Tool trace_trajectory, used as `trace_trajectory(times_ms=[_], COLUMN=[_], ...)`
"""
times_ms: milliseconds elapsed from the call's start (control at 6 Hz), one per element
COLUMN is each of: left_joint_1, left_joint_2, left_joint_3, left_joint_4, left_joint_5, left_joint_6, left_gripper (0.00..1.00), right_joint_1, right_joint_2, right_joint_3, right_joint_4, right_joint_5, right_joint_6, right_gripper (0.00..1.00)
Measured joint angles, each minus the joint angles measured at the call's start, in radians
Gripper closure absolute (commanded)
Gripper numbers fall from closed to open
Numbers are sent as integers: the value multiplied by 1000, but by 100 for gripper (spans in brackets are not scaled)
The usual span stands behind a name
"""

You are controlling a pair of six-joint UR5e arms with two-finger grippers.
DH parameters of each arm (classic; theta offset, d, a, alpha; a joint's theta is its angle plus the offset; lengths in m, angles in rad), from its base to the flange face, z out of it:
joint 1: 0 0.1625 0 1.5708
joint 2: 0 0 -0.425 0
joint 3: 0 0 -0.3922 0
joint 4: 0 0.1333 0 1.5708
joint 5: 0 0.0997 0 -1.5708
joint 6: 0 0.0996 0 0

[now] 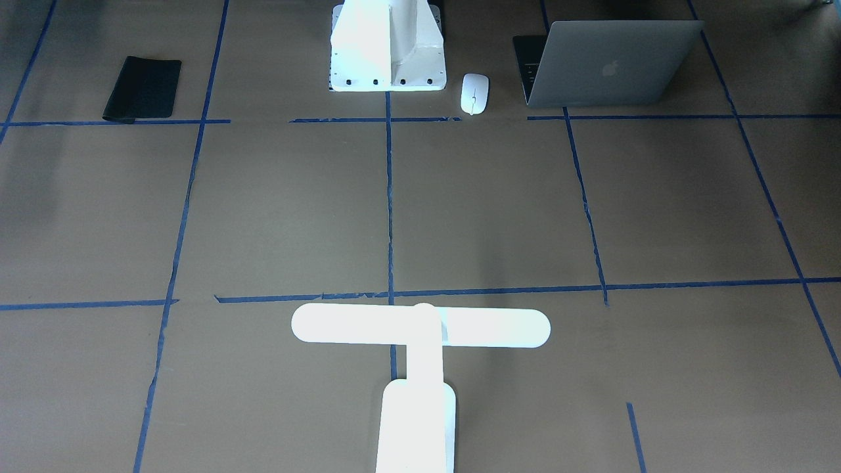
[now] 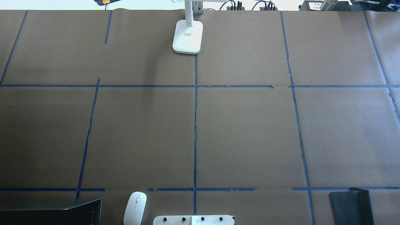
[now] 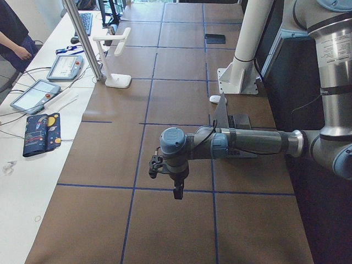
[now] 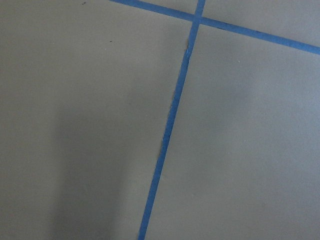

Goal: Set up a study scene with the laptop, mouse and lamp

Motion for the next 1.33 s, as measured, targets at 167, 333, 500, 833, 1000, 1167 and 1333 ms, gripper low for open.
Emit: trace_trajectory(times_ms=[167,333,500,833,1000,1167,1333], left_joint_1=[2,4,5,53,113,168,219], left_joint_2=[-62,-104,-119,-93,-53,-27,-10], left_joint_3=[-4,-9,-12,-31,-38,-43,-49], left_joint_4=[-11,-25,-38,-230,-398,-550,-675], left_joint_5=[-2,-17,-55,-132,-153,-177,-235], left_joint_6=[-3,-5,-4,1,-5,-15,-44], left_gripper=[0,0,0,0,0,0,0], right_joint_1=[0,0,0,0,0,0,0], right_joint_2=[0,0,1,2,2,2,2], right_joint_3=[0,0,1,1,1,0,-1], right_joint_4=[0,0,0,0,0,1,1], right_joint_5=[0,0,0,3,11,19,22], right_joint_6=[0,0,0,1,1,2,2], right_gripper=[0,0,0,0,0,0,0])
